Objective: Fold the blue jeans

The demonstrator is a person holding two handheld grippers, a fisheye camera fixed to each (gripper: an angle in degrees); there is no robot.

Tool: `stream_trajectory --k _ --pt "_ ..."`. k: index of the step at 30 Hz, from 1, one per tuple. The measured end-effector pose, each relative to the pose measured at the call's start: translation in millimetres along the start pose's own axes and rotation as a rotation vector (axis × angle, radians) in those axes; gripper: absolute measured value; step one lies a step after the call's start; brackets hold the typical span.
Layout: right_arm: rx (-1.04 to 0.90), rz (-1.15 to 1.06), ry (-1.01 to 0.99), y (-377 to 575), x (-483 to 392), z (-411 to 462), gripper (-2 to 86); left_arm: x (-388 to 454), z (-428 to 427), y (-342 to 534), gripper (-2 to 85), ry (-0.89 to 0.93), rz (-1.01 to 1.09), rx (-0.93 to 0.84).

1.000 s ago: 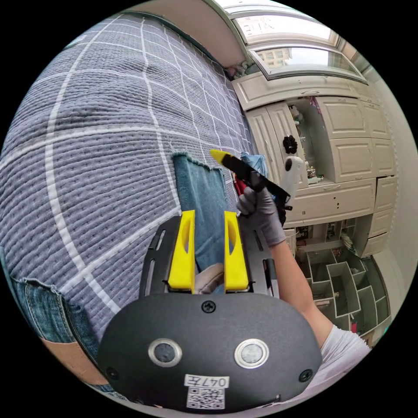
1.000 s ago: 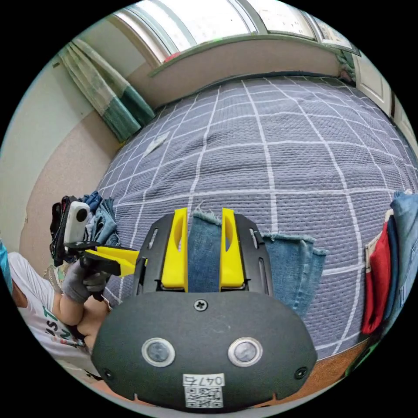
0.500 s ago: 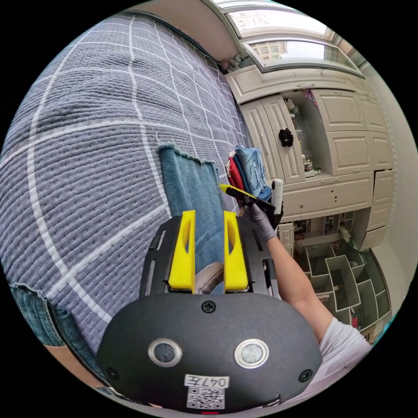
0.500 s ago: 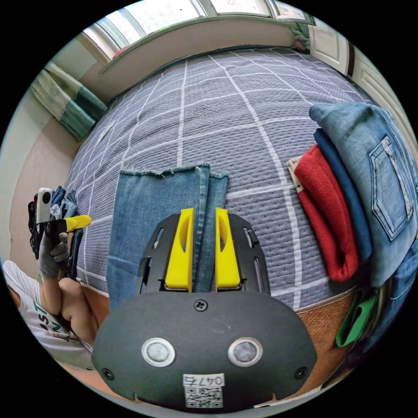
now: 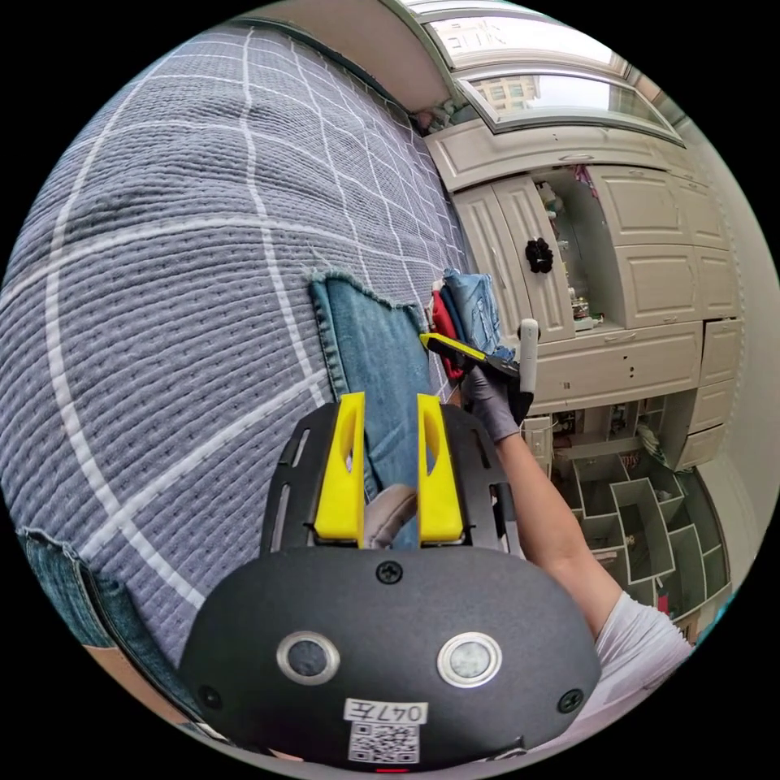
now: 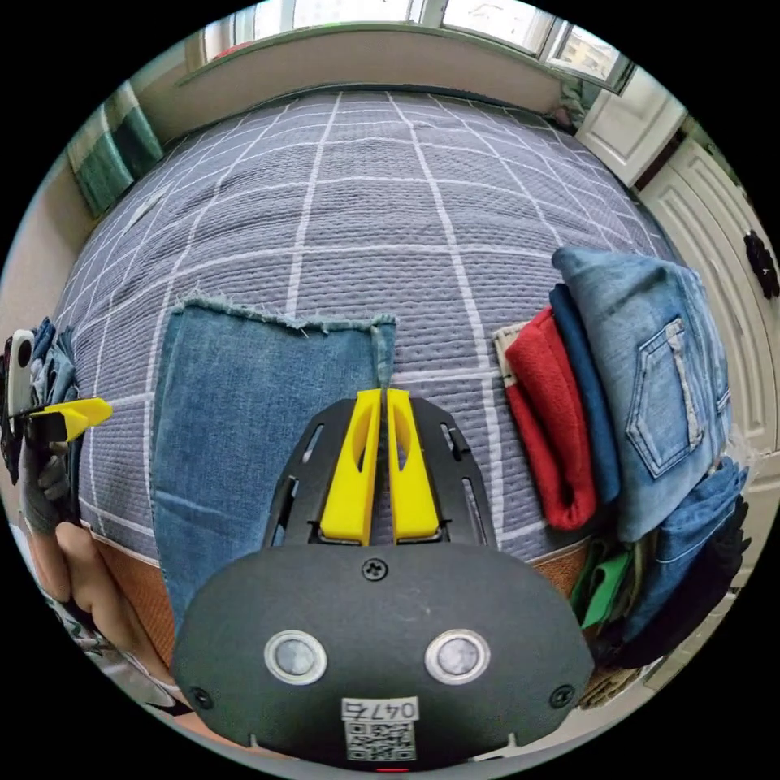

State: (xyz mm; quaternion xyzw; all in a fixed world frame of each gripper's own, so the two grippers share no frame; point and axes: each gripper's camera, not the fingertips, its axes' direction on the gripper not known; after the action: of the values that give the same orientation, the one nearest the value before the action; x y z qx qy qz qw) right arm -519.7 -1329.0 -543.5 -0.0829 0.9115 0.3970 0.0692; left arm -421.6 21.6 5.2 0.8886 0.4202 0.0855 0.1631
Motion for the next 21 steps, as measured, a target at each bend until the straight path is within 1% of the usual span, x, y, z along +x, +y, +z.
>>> stream_trajectory --k 1,3,5,7,9,13,17,21 --pt "-0.043 0.027 -0.044 2 4 16 0.3 2 4 0 10.0 -0.012 -0.003 -0.005" --pt "-0.041 0.076 -0.072 8 12 25 1.0 2 10 -1 10.3 -0.023 -0.012 -0.018" --pt "0.081 0.146 -0.166 30 27 14 2.1 0 14 0 10.5 -0.020 -0.036 -0.011" --pt "0.143 0.185 -0.254 54 39 7 2.5 0 18 1 10.5 -0.010 -0.048 0.005" --pt "0.157 0.191 -0.313 84 47 4 2.6 4 27 2 10.4 0.005 -0.046 0.002" --pt "0.083 0.124 -0.425 173 47 4 3.0 21 68 3 11.0 -0.016 -0.026 -0.092" --pt "-0.027 0.134 -0.399 270 35 15 3.5 43 110 9 11.5 -0.084 0.013 -0.185" --pt "-0.059 0.159 -0.426 327 23 31 2.8 60 127 14 9.9 -0.167 0.055 -0.189"
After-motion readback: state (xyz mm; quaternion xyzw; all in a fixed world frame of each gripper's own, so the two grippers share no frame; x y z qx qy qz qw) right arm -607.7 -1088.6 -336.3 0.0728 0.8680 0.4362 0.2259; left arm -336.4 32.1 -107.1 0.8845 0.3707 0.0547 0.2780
